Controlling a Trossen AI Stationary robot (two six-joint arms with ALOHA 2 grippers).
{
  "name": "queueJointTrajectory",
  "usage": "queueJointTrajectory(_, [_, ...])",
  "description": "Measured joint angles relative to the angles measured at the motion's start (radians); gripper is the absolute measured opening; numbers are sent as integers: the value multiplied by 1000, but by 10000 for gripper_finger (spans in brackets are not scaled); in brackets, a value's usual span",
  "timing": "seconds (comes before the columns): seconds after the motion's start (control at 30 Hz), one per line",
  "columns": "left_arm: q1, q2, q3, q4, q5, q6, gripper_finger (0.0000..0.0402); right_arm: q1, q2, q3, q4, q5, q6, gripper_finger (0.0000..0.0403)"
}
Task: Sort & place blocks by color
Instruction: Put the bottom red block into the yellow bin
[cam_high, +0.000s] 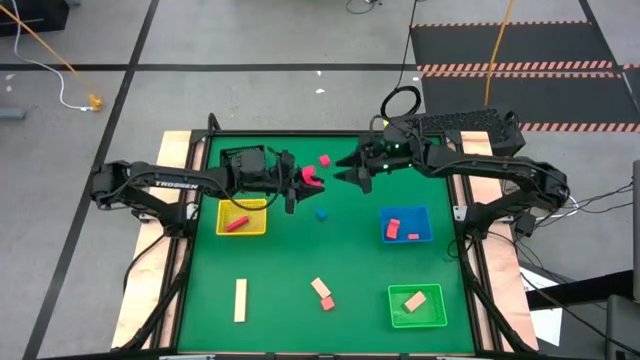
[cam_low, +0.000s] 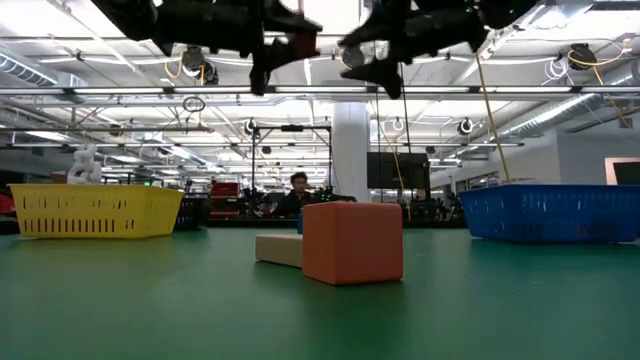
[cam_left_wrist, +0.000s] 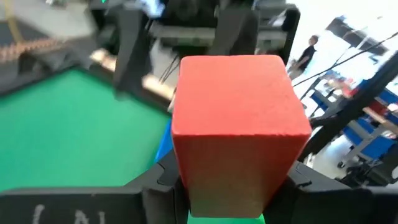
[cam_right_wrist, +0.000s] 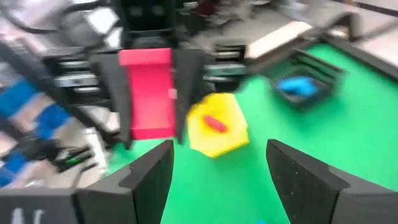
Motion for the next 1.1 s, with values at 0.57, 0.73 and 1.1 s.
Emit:
queueJointTrajectory(0.57, [41,-287,-1,-1230,75,-161,132,-34,218,1,-4,337,215,243])
queueJointTrajectory(0.73, [30,-306,-3,-1405,-47,-186,132,-36,332,1,112,380,242,243])
queueJointTrajectory(1.1, [14,-305,-138,-1387,-63,-237,132,-37,485,1,257,474,186,243])
